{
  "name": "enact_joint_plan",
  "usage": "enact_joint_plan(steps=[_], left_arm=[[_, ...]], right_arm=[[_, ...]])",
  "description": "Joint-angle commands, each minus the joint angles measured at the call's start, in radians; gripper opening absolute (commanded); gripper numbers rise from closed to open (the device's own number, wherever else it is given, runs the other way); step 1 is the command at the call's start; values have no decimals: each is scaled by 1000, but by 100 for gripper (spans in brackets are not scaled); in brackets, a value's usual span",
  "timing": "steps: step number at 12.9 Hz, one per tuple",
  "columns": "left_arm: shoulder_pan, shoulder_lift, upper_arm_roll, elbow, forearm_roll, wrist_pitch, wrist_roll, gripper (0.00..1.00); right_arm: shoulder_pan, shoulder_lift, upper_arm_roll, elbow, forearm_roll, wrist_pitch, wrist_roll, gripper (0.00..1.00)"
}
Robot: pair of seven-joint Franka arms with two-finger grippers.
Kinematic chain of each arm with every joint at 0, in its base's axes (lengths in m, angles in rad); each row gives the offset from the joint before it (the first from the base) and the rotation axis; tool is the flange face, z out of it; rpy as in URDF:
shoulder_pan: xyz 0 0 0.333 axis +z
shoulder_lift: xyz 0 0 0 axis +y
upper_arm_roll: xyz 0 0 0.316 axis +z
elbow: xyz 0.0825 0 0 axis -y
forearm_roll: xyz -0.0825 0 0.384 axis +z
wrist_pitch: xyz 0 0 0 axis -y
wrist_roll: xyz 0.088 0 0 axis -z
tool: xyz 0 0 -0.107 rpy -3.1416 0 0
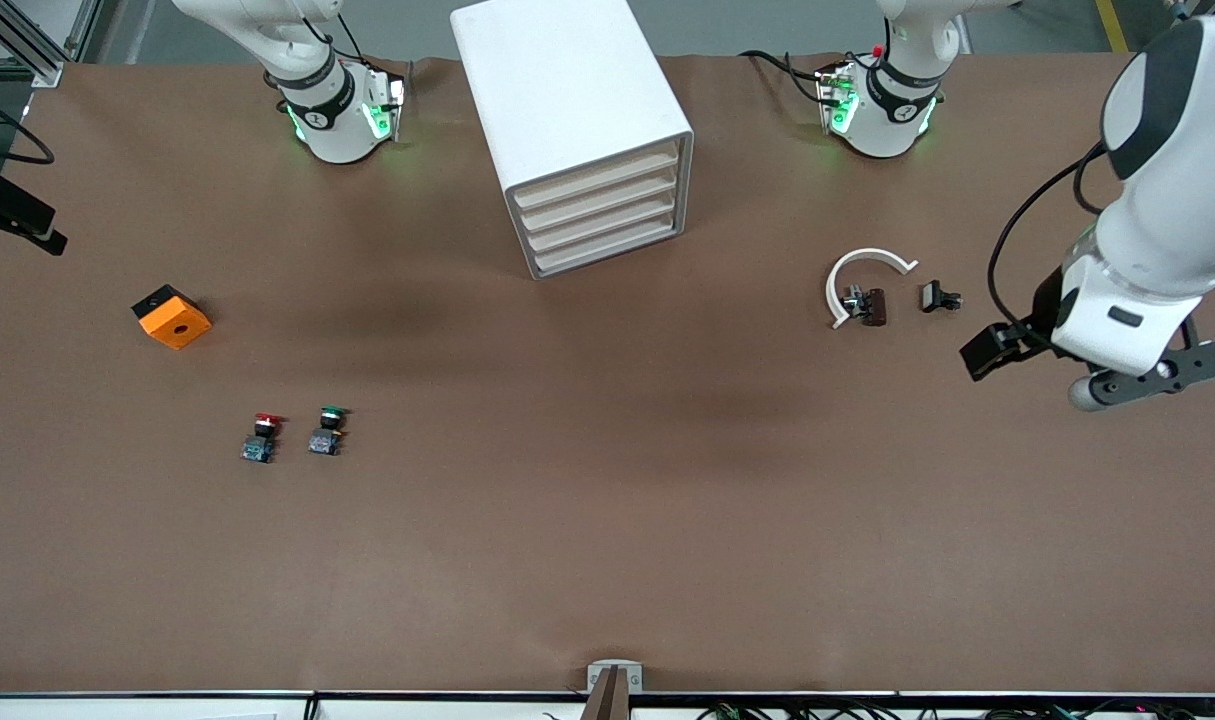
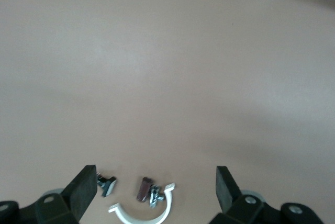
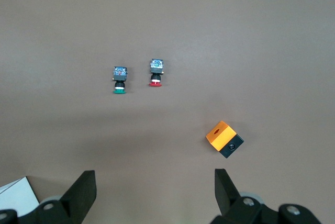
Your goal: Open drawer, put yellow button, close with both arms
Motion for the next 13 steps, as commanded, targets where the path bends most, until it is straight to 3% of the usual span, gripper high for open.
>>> enact_joint_plan(steps=[1, 5, 13], left_arm=[[-140, -86, 189, -15, -76, -68, 114, 100], [-235, -159, 344, -85, -135, -90, 277, 100], [-315, -222, 437, -153, -148, -81, 300, 100]], right_arm=[[-7, -36, 3, -48, 14, 9, -7, 100], [5, -52, 3, -70, 14, 10, 4, 100], [8, -75, 18, -99, 17, 21, 7, 100]])
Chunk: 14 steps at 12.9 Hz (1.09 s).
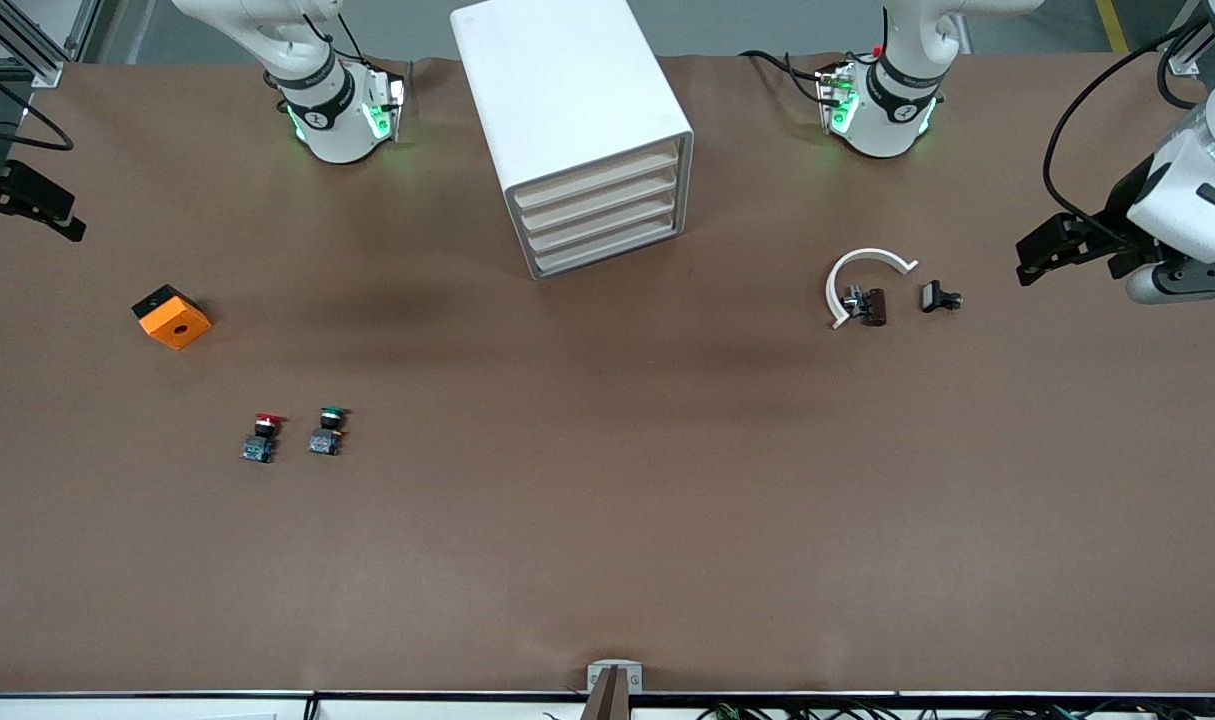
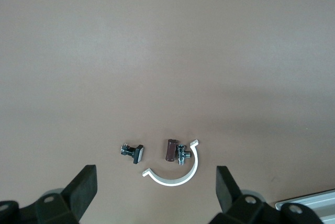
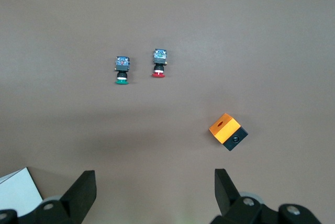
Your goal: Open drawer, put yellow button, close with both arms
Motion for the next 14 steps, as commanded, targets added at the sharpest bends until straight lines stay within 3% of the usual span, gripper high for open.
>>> enact_joint_plan(steps=[1, 12, 13, 14], left_arm=[[-31, -37, 37, -52, -22, 18, 20, 100], [30, -94, -5, -123, -42, 34, 26, 100], [69, -94, -44, -121, -36, 32, 27, 100], [150, -92, -136, -118, -30, 34, 27, 100]], right_arm=[[6, -29, 13, -26, 15, 13, 25, 100], [-2, -27, 4, -8, 36, -1, 38, 100], [0, -25, 4, -4, 38, -2, 42, 100], [1, -25, 4, -3, 36, -2, 42, 100]])
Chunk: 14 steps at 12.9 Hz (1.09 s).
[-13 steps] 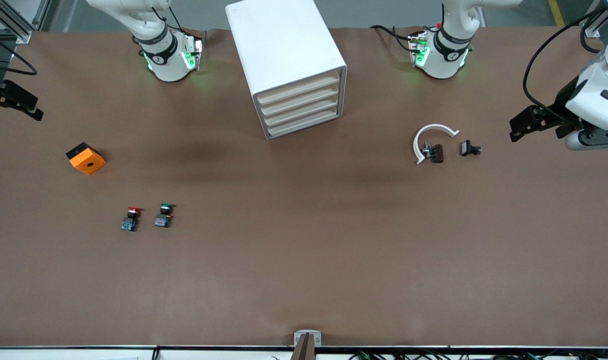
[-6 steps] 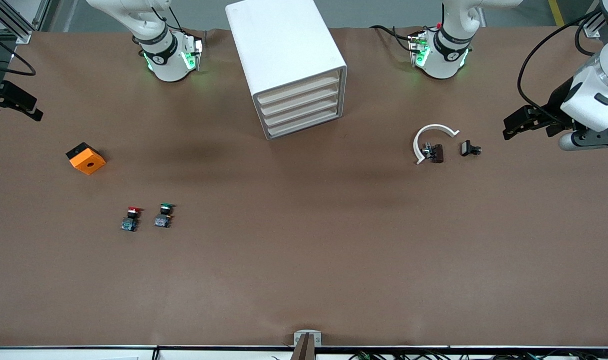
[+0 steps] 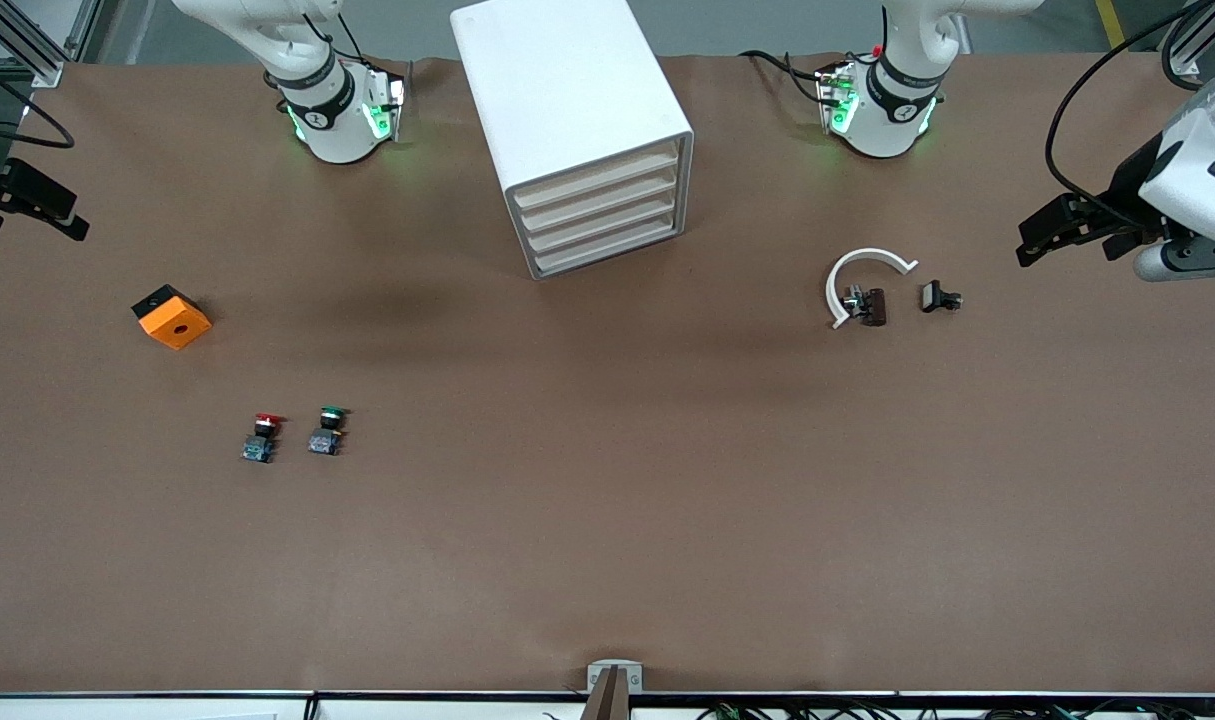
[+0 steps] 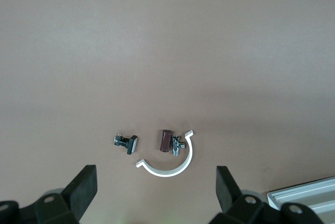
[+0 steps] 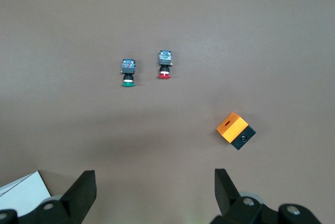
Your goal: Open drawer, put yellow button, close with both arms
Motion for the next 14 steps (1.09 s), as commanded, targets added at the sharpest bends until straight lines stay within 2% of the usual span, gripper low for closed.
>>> enact_joint_plan(steps=[1, 3, 14], left_arm=[[176, -23, -181, -22, 15, 19, 17, 100], [198, -23, -208, -22, 15, 21, 17, 100], [192, -23, -210, -11, 58, 14, 13, 100]], right_arm=[[5, -16, 2, 0, 12, -2, 2, 100], [2, -14, -1, 17, 10, -17, -4, 100], [-4, -13, -8, 29, 1, -54, -34, 100]])
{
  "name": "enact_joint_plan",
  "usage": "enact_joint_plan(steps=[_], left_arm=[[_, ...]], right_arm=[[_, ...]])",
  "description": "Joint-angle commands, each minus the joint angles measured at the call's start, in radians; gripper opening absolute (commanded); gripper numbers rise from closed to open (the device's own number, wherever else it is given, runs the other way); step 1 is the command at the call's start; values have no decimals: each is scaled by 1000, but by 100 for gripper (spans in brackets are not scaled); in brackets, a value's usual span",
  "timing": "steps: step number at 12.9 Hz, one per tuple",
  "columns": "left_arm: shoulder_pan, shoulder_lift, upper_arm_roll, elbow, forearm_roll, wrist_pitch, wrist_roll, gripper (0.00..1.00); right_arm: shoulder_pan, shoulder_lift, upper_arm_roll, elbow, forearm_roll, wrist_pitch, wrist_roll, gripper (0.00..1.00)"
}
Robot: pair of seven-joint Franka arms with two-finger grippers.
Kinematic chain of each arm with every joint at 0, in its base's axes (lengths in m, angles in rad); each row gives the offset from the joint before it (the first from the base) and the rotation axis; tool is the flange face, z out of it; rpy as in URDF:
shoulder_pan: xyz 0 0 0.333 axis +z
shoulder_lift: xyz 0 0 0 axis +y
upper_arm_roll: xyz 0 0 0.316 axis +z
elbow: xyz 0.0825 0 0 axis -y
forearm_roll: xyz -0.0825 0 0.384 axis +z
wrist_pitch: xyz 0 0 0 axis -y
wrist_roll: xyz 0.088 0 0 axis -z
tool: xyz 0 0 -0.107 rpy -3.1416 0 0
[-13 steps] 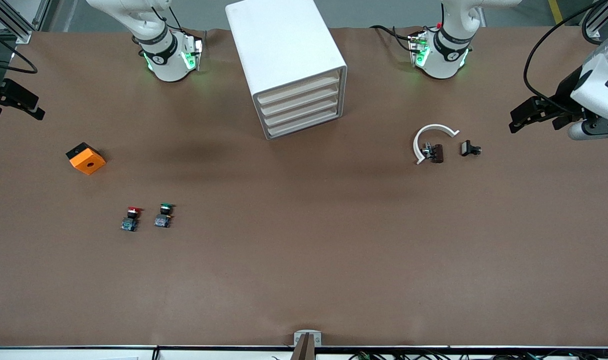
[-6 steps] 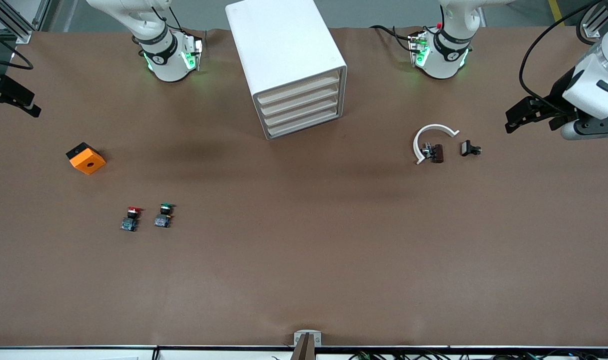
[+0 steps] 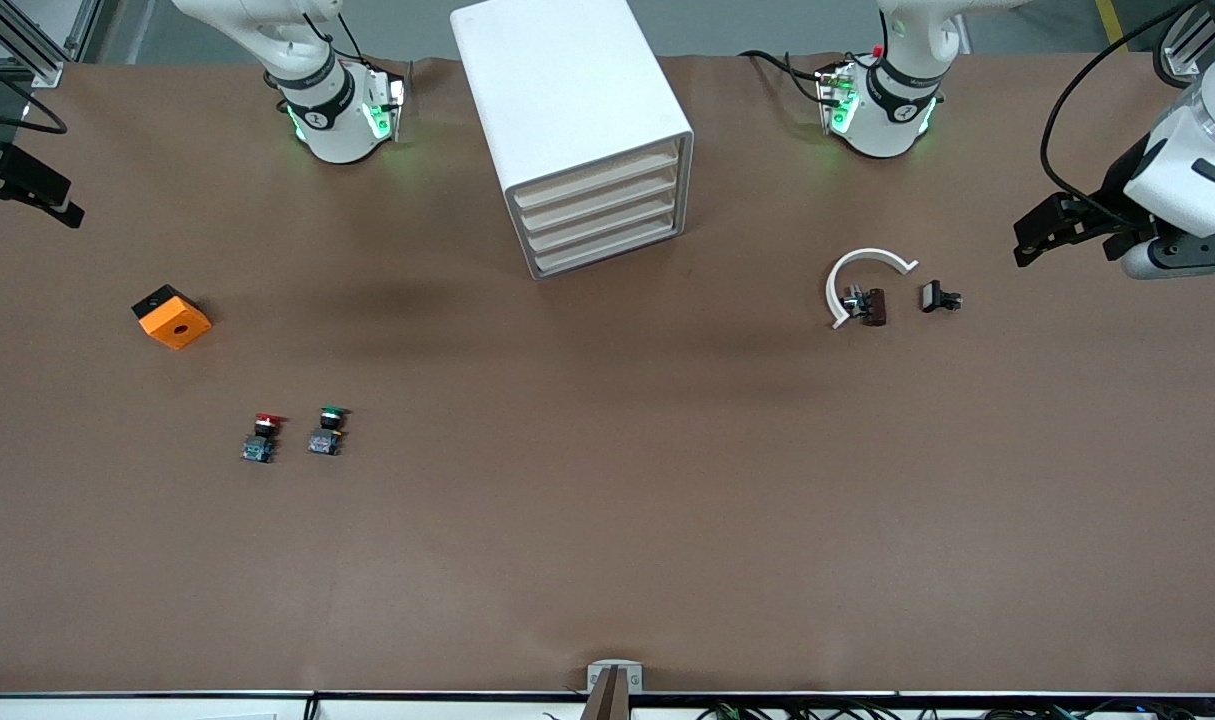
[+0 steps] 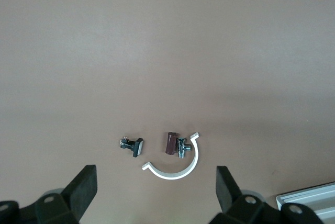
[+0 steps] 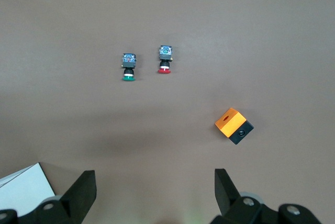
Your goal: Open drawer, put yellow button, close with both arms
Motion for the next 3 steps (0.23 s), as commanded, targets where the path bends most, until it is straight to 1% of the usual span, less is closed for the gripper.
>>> enact_joint_plan(steps=[1, 3], left_arm=[[12, -19, -15, -9, 31, 6, 11, 100], [12, -17, -18, 2, 31, 5, 10, 100]], right_arm=[[-5, -10, -3, 6, 1, -9, -16, 100], [-3, -10, -3, 6, 1, -3, -16, 100]])
